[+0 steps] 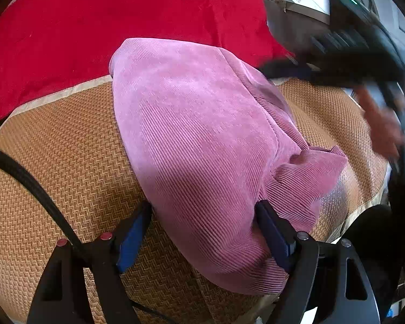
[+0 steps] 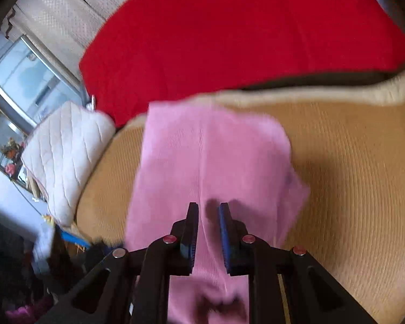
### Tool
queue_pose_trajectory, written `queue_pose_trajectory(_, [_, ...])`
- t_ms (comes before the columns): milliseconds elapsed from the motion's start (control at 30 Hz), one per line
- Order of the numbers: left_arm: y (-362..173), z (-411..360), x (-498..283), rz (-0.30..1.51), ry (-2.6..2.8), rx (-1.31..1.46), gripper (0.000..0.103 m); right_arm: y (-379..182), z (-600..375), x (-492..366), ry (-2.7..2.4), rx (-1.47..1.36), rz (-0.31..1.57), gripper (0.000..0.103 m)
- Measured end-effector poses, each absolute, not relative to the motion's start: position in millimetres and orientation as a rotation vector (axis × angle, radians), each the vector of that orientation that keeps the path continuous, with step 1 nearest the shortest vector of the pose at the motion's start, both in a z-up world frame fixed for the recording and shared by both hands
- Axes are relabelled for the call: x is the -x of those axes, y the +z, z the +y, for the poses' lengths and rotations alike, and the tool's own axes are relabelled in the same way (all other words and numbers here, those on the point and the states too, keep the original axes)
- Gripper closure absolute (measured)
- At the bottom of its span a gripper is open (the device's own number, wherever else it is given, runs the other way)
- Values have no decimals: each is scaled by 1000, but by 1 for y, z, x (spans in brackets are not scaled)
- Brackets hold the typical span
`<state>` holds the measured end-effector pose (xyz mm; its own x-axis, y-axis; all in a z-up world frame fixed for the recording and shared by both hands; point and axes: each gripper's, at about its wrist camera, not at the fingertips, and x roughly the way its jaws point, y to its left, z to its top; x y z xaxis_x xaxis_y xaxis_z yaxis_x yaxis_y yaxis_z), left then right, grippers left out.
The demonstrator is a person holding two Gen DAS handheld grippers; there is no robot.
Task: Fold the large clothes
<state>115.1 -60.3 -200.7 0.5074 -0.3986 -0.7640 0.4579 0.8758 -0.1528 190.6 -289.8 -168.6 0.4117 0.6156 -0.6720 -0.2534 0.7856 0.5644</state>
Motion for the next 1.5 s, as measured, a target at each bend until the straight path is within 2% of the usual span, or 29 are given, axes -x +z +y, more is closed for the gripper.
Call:
queue_pose_trajectory(167, [-201,-64,-111,884,-512,-105,21,-172,-268,-259,549,-407,1047,85])
queue_pose_trajectory(300, [-200,-63,-110,876,-511,-95,21,-228,-255,-302,507,-455,1227,82])
queue_pose_trajectory(367, [-199,-64,-115,892,-522,-92,21,-242,-261,-304,522,-523,1226,82])
queue_pose_trajectory(667, [-167,-21,-136,861,-458,10,21,-183,-308,-211,518,-469,1034,80])
queue_pose_trajectory(767, [-167,-18,-155,862,-410,-18,21,-177,-311,-171,516,-407,1040,80])
queue_pose_trajectory(933, [-188,-32,-180,911,-437,-73,19,-214,-295,-137,477,-317,1167,80])
queue_pose_trajectory(1067, [-195,-35,-190,888,-436,-114,17,-230,-288,-119,409,-371,1117,79])
queue_pose_trajectory(1267, [-201,-41,-213,886,-476,-177,17,-241,-272,-94,408,-460,1157,79])
queue_pose_trajectory(1500, [-194,-43,-226,893,-478,-135,17,-245,-257,-105,385,-481,1151,81])
